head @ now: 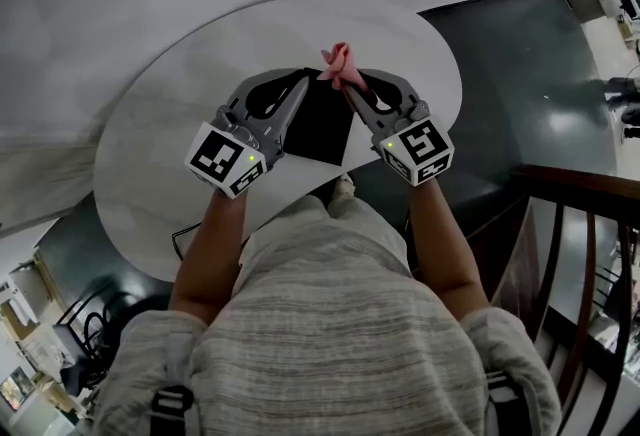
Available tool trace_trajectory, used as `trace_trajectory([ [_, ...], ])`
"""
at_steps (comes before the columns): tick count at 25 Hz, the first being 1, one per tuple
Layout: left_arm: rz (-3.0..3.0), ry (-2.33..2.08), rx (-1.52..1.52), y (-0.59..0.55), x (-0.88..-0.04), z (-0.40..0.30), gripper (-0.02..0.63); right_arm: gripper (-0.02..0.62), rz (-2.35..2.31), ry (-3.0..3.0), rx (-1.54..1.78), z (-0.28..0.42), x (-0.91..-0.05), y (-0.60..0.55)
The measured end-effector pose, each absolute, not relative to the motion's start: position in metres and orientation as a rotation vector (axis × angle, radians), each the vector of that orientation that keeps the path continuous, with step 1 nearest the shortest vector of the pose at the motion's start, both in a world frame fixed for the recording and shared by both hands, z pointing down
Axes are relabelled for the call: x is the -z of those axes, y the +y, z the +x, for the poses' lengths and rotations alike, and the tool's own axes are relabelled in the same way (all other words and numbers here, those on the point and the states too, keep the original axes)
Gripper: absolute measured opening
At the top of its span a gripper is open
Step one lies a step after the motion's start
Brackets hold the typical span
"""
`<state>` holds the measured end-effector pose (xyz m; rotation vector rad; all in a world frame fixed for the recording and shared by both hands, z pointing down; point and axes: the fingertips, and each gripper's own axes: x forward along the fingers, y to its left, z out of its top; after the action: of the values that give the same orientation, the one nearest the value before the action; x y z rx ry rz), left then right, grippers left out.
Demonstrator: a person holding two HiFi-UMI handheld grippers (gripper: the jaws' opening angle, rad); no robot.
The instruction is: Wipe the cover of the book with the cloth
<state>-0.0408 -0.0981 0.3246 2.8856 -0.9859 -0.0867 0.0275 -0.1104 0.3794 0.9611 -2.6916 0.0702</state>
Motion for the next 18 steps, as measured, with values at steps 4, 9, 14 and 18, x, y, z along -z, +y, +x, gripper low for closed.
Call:
trace_trajectory([
  [4,2.857,-1.016,0.077,-0.100,-0.333,-0.051,0.017,0.053,0.919,-2.601,-0.094,0.023,-0.420,-0.129],
  [9,2.835,-1.009,0.067,-0.102,-0.340,-0.048,0.017,0.054,0.863,-2.502,-0.114,0.020,-0.464,-0.143],
  [14,2.821,-0.998,0.068,-0.104,-0.352,-0.049,0.017,0.054,0.815,-2.414,-0.148,0.013,-0.509,-0.145],
  [18,2.811,-0.992,0.064,-0.106,-0.357,-0.052,0.017,0.053,0.782,-2.354,-0.169,0.011,-0.536,-0.148],
])
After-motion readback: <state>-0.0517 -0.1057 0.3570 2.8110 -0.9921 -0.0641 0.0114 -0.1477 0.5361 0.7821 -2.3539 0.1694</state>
